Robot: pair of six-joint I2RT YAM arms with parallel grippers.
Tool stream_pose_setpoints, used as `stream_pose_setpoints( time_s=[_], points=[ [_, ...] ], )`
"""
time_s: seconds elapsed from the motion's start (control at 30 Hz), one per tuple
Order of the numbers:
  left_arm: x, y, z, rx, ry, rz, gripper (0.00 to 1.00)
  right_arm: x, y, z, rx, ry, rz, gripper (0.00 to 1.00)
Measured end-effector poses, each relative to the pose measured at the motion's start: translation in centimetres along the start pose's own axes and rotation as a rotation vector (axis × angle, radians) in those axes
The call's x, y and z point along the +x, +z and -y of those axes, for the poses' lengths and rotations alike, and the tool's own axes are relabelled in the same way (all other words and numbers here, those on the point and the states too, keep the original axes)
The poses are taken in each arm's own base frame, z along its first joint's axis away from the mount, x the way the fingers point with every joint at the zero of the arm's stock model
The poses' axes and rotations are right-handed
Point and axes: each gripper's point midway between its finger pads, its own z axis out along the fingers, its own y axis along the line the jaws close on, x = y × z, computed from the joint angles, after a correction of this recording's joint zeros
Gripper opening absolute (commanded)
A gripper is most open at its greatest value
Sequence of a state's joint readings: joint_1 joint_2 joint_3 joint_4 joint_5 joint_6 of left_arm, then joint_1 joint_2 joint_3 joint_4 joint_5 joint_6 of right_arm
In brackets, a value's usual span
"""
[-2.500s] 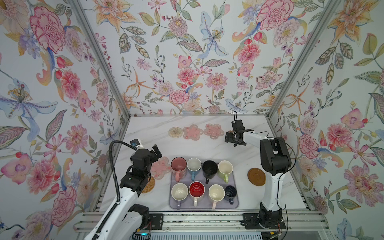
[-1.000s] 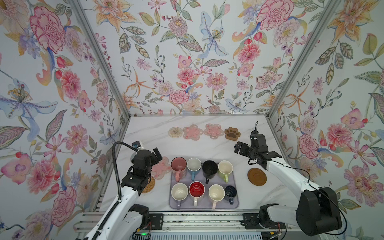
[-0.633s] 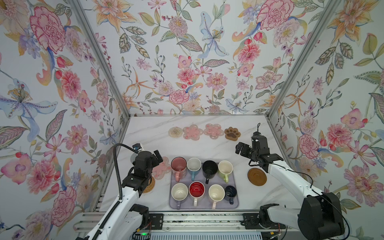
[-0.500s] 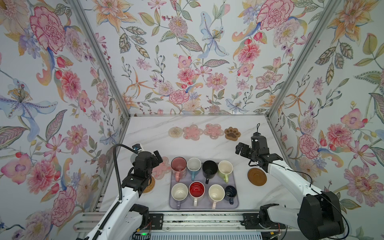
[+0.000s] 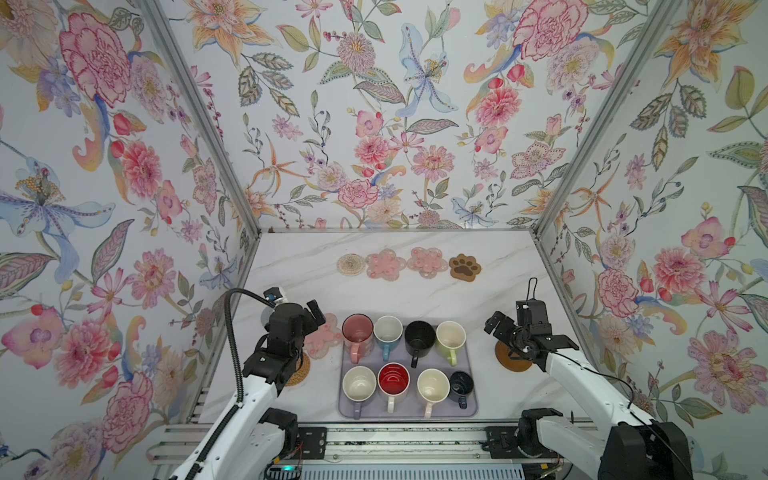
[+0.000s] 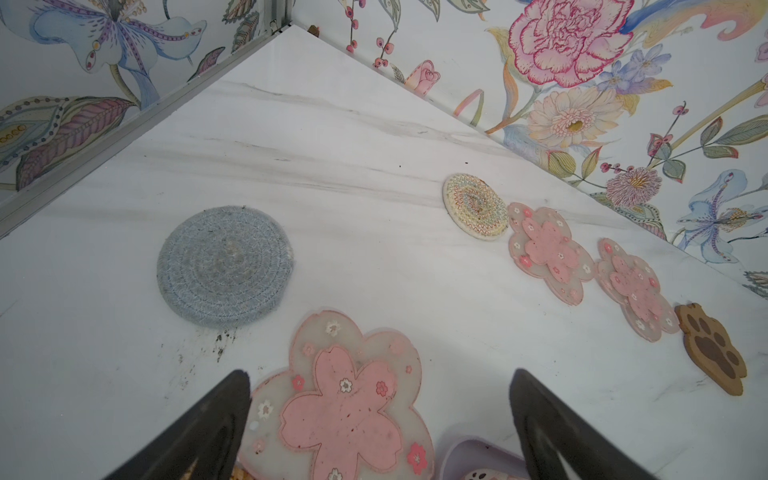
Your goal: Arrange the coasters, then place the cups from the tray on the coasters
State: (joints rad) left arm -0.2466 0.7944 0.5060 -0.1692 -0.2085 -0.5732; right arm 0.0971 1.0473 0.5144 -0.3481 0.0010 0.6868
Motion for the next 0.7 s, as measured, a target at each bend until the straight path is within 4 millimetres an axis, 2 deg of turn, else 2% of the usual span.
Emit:
stream_pose_setpoints(
  time_s=[0.33, 0.7],
  points=[
    [-1.6, -0.9, 0.8, 0.046, -0.025, 0.064, 0.99, 2.2, 0.6, 2.0, 0.039, 0.07, -0.06, 0.99],
    [-1.8, -1.1, 0.8, 0.05, -0.027, 0.071, 0.99, 2.0, 1.7, 1.2, 0.006, 0.071, -0.073, 0.99]
  ],
)
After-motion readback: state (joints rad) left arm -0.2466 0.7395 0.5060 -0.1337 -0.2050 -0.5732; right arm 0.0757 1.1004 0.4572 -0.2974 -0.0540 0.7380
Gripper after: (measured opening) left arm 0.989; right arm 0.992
